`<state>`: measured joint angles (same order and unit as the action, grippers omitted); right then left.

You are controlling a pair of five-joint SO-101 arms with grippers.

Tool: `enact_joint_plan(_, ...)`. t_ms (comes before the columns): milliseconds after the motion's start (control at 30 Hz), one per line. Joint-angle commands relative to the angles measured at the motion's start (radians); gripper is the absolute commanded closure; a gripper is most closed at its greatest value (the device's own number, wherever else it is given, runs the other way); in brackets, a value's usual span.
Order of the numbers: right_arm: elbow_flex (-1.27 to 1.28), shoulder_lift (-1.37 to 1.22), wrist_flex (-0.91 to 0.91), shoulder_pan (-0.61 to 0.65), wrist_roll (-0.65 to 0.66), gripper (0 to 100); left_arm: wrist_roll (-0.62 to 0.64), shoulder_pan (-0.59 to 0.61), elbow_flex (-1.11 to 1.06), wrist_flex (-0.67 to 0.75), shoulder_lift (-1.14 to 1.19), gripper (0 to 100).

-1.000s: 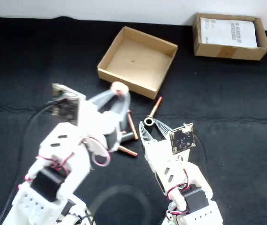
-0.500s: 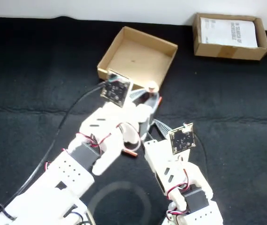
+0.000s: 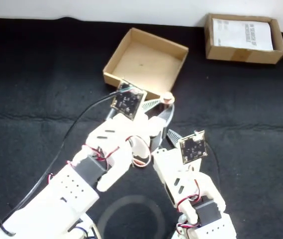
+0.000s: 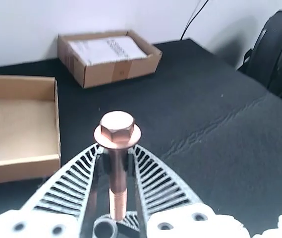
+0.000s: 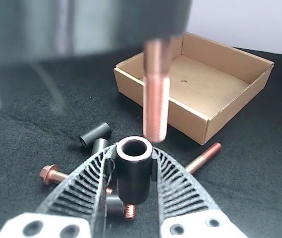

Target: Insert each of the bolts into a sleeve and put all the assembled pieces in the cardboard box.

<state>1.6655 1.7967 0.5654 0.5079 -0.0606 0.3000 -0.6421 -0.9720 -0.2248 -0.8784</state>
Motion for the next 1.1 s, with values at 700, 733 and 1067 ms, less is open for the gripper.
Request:
enact_joint_plan(700,0.061,-0.002,-0.015,-0.002,-0.003,99.2,-0.002,0.013,0.018,-0.060,-0.076,99)
enact_joint_plan(733,0.059,-0.002,-0.015,-0.002,-0.003,99.2,-0.002,0.015,0.016,-0.060,-0.076,99)
enact_joint_plan(1067,0.059,-0.002,-0.015,-0.067,-0.003,99.2,-0.003,0.015,-0.013,-0.060,-0.076,99)
